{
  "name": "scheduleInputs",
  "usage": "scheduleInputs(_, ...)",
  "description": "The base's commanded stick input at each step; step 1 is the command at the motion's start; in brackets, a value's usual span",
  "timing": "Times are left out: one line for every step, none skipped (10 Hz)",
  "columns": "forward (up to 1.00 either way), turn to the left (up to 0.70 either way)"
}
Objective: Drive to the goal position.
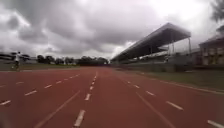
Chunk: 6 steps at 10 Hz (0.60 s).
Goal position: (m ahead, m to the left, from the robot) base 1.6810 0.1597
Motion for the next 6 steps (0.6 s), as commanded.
scheduleInputs(0.7,0.0)
scheduleInputs(0.7,0.0)
scheduleInputs(0.7,0.0)
scheduleInputs(0.7,0.0)
scheduleInputs(0.7,0.0)
scheduleInputs(0.7,0.0)
